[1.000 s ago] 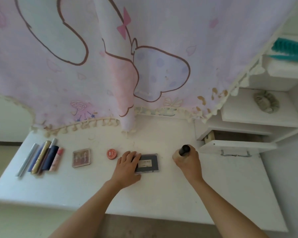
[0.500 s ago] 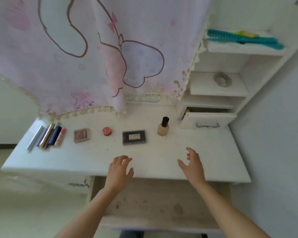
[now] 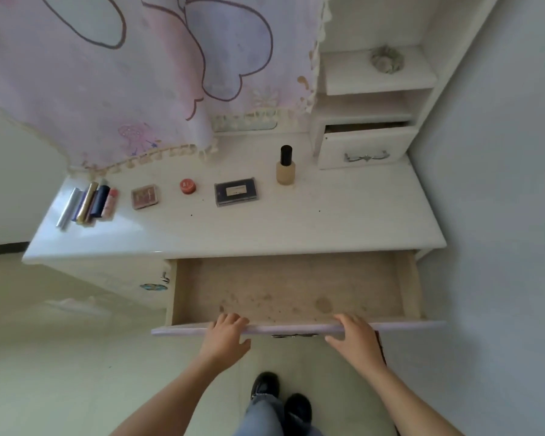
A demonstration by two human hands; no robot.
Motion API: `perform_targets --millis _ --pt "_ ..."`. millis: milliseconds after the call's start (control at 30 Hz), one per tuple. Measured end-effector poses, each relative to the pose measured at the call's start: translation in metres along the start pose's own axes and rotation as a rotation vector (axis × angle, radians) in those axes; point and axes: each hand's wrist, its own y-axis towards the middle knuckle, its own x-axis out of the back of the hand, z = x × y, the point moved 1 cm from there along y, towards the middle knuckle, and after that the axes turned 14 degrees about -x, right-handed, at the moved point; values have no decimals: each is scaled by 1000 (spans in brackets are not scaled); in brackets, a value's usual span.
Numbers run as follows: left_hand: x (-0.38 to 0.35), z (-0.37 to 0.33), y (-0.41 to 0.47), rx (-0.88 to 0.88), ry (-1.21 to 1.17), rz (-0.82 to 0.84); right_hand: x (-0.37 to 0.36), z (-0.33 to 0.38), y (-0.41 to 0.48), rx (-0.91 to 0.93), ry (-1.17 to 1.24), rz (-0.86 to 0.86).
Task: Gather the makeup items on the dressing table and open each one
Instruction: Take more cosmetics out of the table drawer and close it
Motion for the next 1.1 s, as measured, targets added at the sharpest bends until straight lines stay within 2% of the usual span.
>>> perform_targets --millis 267,500,700,800,867,967,1100 --pt "-12 5 17 16 108 -4 -13 6 15 11 -261 -101" --pt "-13 12 22 -17 106 -62 -15 10 20 -2 -285 -137" --pt "-6 14 21 -88 124 -19 -6 15 16 15 -320 -128" --pt "9 13 17 -151 119 -74 2 18 14 20 -339 -120" --pt "14 15 17 -187 140 -13 10 21 13 22 -361 -99" --pt "21 20 18 -178 145 -34 23 26 13 47 -400 -82" --pt "33 17 18 -215 144 -60 34 33 12 96 -438 -169"
